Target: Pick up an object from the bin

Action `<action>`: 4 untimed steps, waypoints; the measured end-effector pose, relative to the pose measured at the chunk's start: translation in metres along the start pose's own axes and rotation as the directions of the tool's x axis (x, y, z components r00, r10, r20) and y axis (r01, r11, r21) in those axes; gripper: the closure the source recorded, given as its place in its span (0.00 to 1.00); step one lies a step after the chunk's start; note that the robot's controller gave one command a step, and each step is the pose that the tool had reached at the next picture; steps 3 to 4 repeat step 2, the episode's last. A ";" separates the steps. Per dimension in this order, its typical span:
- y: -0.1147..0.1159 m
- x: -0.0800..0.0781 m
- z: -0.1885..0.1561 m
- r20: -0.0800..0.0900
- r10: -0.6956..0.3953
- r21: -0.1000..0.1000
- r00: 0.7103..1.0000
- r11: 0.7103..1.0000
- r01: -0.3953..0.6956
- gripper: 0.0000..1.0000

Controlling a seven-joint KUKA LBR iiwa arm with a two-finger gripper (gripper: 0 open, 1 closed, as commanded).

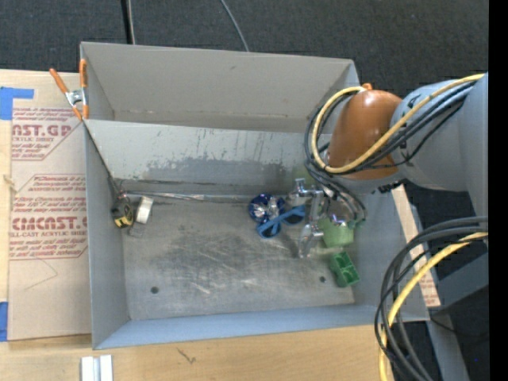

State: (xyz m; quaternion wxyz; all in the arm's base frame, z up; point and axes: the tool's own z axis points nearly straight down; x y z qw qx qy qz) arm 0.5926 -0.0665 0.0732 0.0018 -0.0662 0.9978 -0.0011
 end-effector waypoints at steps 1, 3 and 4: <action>0.000 0.000 -0.002 -0.002 0.002 0.000 1.000 1.000 -0.002 1.00; -0.004 0.017 -0.141 0.007 -0.061 0.000 0.998 0.998 0.061 1.00; -0.004 0.017 -0.141 0.007 -0.061 0.000 0.998 0.998 0.061 1.00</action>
Offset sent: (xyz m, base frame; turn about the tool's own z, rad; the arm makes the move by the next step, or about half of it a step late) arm 0.0000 0.0000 0.0000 0.0000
